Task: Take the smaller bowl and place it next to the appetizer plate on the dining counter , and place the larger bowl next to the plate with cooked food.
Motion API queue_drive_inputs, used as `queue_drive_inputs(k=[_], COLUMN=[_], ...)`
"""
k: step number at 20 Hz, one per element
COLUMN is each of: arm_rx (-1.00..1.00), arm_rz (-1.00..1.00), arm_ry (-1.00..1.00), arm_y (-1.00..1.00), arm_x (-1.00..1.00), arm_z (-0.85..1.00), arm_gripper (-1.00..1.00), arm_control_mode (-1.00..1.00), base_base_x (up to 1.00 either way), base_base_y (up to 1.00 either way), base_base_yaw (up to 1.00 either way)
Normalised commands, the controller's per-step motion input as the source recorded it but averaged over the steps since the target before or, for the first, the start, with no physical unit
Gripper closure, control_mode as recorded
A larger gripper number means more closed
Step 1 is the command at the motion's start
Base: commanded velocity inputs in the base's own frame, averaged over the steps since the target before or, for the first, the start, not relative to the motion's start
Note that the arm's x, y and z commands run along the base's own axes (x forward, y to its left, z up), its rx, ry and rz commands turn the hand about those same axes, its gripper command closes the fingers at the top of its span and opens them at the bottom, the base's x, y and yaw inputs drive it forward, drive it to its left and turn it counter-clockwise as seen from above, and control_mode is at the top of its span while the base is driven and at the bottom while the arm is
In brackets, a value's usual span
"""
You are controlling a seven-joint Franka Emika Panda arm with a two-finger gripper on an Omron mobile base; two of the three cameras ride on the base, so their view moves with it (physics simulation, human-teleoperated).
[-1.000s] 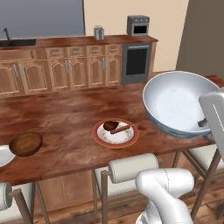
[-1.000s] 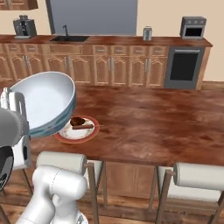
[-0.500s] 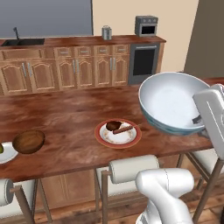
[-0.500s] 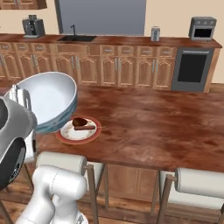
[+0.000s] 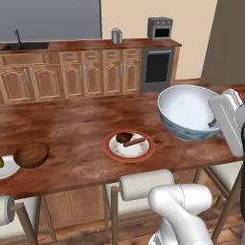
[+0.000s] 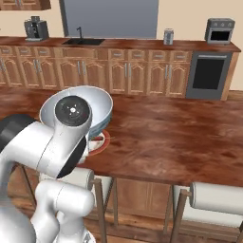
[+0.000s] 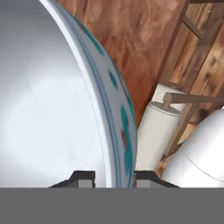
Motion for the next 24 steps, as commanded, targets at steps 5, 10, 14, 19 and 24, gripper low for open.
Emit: queue_drive_inputs(k=[5, 10, 14, 19, 24], arm_rx=[0.03, 0.00, 0.01, 0.03, 0.00], arm_rz=[0.02, 0.00, 0.03, 0.25, 0.26], arm_ry=[-0.01, -0.01, 0.14, 0.00, 0.01], arm_y=[-0.81, -0.62, -0.42, -0.36, -0.09], arm_x=[0.47, 0.37, 0.47, 0.19, 0.27], arm_z=[-0.39, -0.49, -0.40, -0.33, -0.42], arm_gripper=[1.00, 1.00, 1.00, 1.00, 1.00], arm_control_mode=[-1.00, -1.00, -1.00, -1.00, -1.00], base_base_x=[0.00, 0.00, 0.00, 0.00, 0.00], base_base_y=[0.00, 0.00, 0.00, 0.00, 0.00], base_base_yaw=[0.00, 0.00, 0.00, 0.00, 0.00])
